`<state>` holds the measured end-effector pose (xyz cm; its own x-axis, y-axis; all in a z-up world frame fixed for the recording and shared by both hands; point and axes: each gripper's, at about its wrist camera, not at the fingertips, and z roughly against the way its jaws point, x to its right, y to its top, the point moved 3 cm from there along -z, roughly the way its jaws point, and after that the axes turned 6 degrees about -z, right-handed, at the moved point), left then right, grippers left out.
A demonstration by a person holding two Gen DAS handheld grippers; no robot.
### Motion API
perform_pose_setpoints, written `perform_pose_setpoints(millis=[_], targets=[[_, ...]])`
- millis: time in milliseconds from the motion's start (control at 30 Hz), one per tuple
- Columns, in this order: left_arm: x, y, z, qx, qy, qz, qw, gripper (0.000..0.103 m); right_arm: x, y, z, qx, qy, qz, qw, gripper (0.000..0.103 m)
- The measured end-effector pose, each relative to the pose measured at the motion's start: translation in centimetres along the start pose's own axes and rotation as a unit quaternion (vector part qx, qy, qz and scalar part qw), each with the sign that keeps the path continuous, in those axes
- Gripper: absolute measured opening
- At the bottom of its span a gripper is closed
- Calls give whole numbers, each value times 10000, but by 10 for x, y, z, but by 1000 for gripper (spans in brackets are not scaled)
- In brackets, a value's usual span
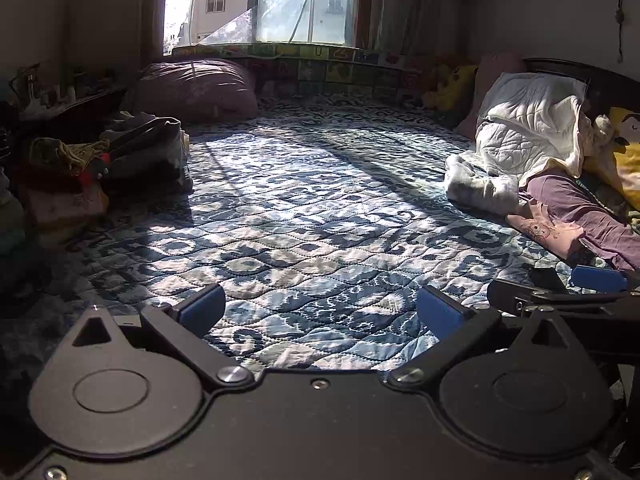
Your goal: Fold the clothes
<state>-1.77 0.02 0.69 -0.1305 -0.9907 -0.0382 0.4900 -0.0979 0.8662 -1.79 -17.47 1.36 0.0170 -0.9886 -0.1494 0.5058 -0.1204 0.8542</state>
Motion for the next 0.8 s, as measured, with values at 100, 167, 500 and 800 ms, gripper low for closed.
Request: perform_pose_setpoints(millis=[100, 167, 500, 800], targets=[[0, -1, 3, 24, -35, 28, 10000, 103, 0, 0, 3, 27, -33, 15, 10000, 103], [0, -1, 4, 40, -50, 43, 10000, 103, -1, 1, 4, 42, -56, 28, 10000, 103], [-4, -7, -2, -29, -129, 107, 9999, 103, -4, -5, 0, 12, -41, 62, 10000, 103], [-57, -15, -13, -82, 223, 477, 9986, 103, -48, -5, -30, 1, 547, 449, 9975, 103]])
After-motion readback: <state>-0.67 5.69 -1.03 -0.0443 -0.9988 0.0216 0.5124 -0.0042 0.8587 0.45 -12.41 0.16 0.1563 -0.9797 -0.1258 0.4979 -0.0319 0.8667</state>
